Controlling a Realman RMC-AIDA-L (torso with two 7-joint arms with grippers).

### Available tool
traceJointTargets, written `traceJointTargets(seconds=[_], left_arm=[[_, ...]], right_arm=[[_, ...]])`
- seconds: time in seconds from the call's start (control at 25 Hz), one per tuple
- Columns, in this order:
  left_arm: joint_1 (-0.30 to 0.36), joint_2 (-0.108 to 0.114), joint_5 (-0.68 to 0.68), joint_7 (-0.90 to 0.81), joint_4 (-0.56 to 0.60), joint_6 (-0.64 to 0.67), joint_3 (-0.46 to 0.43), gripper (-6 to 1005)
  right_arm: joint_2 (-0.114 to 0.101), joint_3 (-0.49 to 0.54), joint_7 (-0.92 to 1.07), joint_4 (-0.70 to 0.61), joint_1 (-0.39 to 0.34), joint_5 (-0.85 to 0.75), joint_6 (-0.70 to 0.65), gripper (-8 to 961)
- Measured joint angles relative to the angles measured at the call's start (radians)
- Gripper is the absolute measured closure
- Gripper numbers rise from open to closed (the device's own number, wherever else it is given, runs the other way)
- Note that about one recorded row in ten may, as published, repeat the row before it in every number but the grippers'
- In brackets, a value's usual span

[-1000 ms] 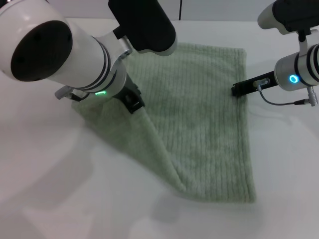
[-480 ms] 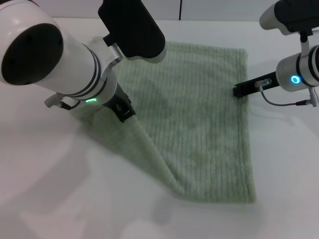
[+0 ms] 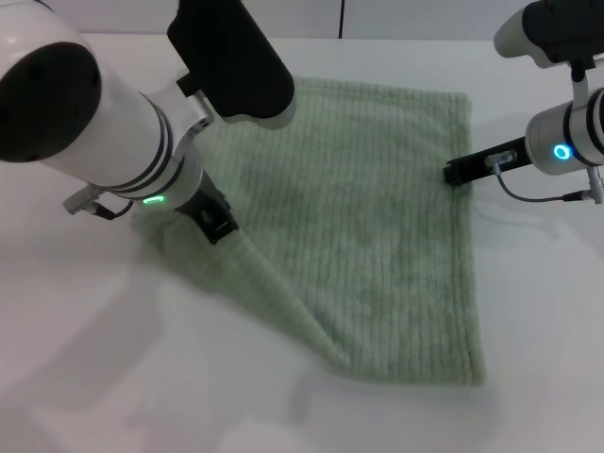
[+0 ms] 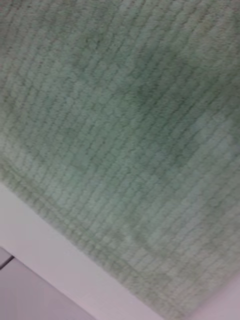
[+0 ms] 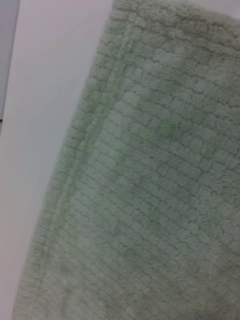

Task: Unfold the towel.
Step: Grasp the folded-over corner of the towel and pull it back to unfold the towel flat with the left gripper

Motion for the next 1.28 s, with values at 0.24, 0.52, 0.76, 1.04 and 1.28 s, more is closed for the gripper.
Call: traceJointTargets(seconds=[0.24,0.52,0.76,1.04,1.28], left_arm=[[0.016,0.003,0.000,0.000,-0.006,-0.040,-0.008,944],[0.030,0.006,0.001,0.000,-0.005,-0.087,-0.017,945],[0.038,0.006,0.002,0.000,0.004,-0.120,-0.019,945],[0.037,0.000,0.002,-0.011,0.028,-0.152,-0.016,912],[0.039,0.006,0.001,-0.011,0.025,-0.183,0.016,878]], right_arm=[[0.000,0.000,0.000,0.000,-0.002,0.000,0.000,953],[0.000,0.000,0.000,0.000,-0.002,0.000,0.000,953],[0.000,-0.001,0.000,0.002,-0.002,0.000,0.000,953],[0.000,0.000,0.000,0.001,-0.002,0.000,-0.001,954],[0.000,0.000,0.000,0.000,-0.002,0.000,-0.002,954]])
